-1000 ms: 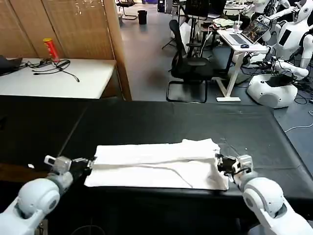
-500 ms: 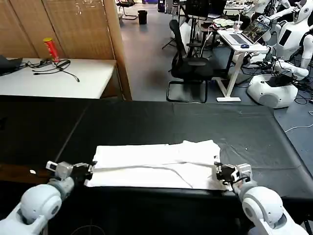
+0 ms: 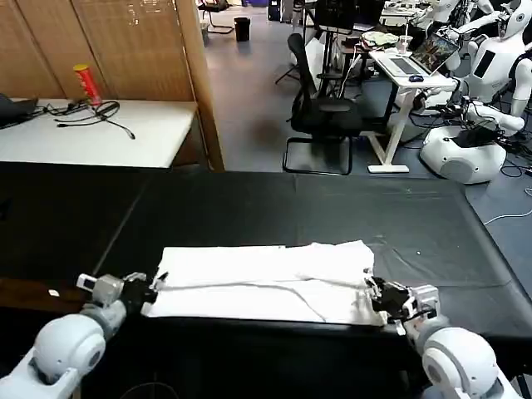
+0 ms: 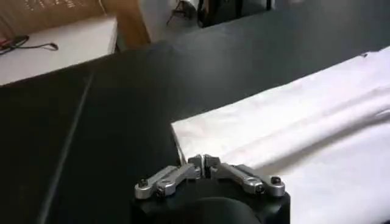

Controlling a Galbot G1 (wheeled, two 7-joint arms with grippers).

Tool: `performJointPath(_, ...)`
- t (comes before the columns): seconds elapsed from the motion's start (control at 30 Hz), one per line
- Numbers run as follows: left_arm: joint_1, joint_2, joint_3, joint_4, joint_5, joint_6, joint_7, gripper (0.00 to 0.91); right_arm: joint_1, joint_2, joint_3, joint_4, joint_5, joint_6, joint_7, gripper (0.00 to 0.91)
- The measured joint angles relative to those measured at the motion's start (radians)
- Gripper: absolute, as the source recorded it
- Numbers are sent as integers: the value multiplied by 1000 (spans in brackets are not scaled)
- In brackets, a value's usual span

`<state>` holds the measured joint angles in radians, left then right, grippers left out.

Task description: Fold and organize the clothes.

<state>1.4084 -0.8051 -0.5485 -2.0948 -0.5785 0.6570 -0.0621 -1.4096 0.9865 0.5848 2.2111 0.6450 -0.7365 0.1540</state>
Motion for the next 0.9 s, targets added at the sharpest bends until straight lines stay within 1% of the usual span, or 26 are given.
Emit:
performJointPath(0.1,-2,-18,-22,-30,-11,-2,3,878,38,23,-10,-30,-3,0,44,878)
performJointPath(0.17,-11,-28,-28,-33,-24,-18,1,878,75,44,-25,-66,-12,3,66,878)
performJointPath(0.23,-31,-45,-26,-23,-57,-38,-7,878,119,69,-47,-108,-34,34,69,878)
performJointPath(0.33,-78,-76,-15,20,-114,-50,-23,878,177,103,-77,-172,-45,66,70,878)
performJointPath(0.43,-131,-110,-3,80,-129,-64,-24,878,232,129,-94,-231,-47,92,68,878)
performJointPath(0.63,-180,-160,7,190,-128,-69,-21,878,307,164,-120,-335,-49,101,75,878)
performJointPath(0.77,-195,-171,7,240,-132,-72,-19,878,333,188,-122,-395,-45,103,91,878)
performJointPath(0.8,-197,-173,6,251,-135,-72,-20,878,337,193,-122,-407,-45,104,92,839)
performJointPath(0.83,-197,-173,6,260,-141,-72,-19,878,341,198,-122,-420,-45,105,94,770)
performJointPath(0.87,-198,-174,5,265,-146,-72,-19,878,346,204,-123,-432,-45,105,93,722)
performJointPath(0.9,-200,-176,5,271,-150,-72,-18,809,349,210,-124,-443,-45,105,94,722)
